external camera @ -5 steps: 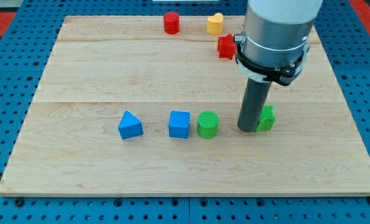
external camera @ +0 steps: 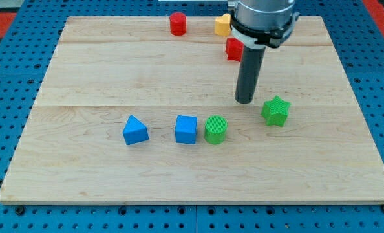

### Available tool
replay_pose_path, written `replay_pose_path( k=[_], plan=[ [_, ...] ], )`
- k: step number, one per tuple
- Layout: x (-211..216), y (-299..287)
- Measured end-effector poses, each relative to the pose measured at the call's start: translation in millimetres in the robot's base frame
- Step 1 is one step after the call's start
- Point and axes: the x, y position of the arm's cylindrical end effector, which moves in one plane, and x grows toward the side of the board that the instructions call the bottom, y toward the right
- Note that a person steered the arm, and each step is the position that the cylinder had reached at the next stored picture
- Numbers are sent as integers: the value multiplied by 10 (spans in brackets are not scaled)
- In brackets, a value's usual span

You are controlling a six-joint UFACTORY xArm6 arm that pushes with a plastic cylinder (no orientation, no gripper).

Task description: Move the green star towards red star

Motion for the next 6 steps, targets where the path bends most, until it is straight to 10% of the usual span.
replay_pose_path(
  k=[3, 6],
  plan=[
    [1128, 358],
    [144, 753]
  ],
)
